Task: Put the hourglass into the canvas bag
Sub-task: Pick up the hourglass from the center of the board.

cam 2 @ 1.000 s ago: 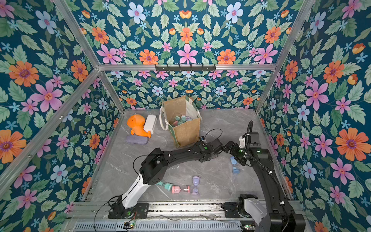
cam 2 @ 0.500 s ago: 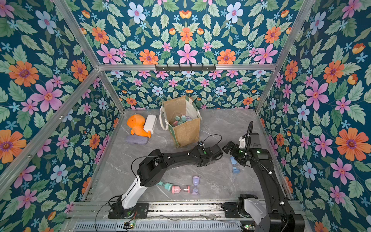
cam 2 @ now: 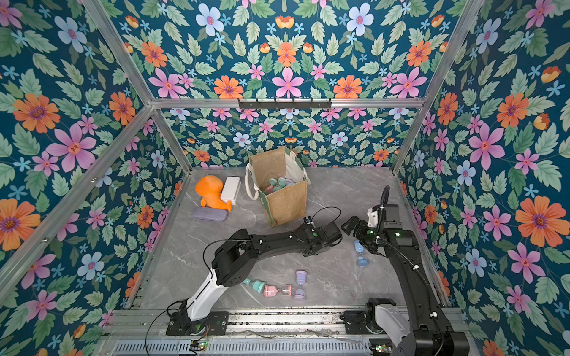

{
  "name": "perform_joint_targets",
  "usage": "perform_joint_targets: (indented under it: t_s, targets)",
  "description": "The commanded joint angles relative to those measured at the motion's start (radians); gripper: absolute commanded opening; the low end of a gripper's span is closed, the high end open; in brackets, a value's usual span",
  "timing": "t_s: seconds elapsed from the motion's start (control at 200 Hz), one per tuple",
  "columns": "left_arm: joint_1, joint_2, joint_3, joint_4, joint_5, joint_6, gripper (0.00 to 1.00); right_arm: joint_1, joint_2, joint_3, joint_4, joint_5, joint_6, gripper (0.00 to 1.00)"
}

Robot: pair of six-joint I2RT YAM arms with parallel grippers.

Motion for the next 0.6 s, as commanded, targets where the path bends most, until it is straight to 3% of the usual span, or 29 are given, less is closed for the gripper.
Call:
perform_joint_targets:
  t_s: [0.0,0.29,0.595]
  targets:
    - [0.006,-0.025,-0.023,0.012,-0.013,-0.013,0.44,0.000,-0.003,0.010,-0.004,-0.014,0.009,0.99]
    - [0.011,-0.138,-0.098,0.081,-0.068,0.000,0.41,0.001,-0.012,0.032,-0.012,-0.041,0.004,0.99]
    - [0.017,-0.289,-0.088,0.077,-0.176,0.129,0.39,0.036,-0.013,0.109,-0.049,-0.068,-0.003,0.99]
